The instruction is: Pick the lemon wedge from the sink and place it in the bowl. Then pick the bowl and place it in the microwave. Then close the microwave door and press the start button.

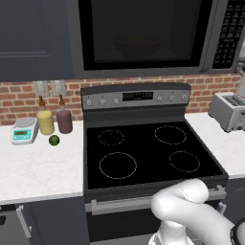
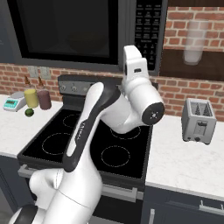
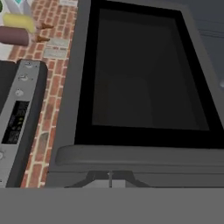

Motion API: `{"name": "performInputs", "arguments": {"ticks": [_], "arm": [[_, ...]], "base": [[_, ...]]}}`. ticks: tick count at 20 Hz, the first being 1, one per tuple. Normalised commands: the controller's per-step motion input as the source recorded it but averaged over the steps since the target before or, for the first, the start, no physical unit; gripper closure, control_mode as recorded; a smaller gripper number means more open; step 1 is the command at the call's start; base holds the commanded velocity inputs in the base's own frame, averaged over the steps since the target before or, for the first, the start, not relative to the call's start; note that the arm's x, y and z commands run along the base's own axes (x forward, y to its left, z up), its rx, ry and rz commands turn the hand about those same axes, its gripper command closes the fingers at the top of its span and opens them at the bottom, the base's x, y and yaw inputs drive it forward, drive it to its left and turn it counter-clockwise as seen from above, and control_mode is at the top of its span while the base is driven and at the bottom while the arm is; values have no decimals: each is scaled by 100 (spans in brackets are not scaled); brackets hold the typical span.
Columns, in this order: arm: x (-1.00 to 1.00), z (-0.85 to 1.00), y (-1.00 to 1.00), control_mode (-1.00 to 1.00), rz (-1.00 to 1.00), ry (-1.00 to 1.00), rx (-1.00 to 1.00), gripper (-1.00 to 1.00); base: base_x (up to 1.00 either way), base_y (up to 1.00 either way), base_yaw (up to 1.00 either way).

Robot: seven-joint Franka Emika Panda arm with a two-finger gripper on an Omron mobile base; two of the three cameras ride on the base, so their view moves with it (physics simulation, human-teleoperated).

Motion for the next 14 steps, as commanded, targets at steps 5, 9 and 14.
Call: {"name": "performInputs", "arguments": {"ticks": [5, 9, 14], "arm": [[46, -3, 0, -100, -6, -8, 0, 100], [57, 0, 0, -100, -8, -3, 0, 100], [49, -12, 0, -100, -6, 0, 0, 100]], "base": [[0, 0, 0], [0, 0, 0], [0, 0, 0]]}}
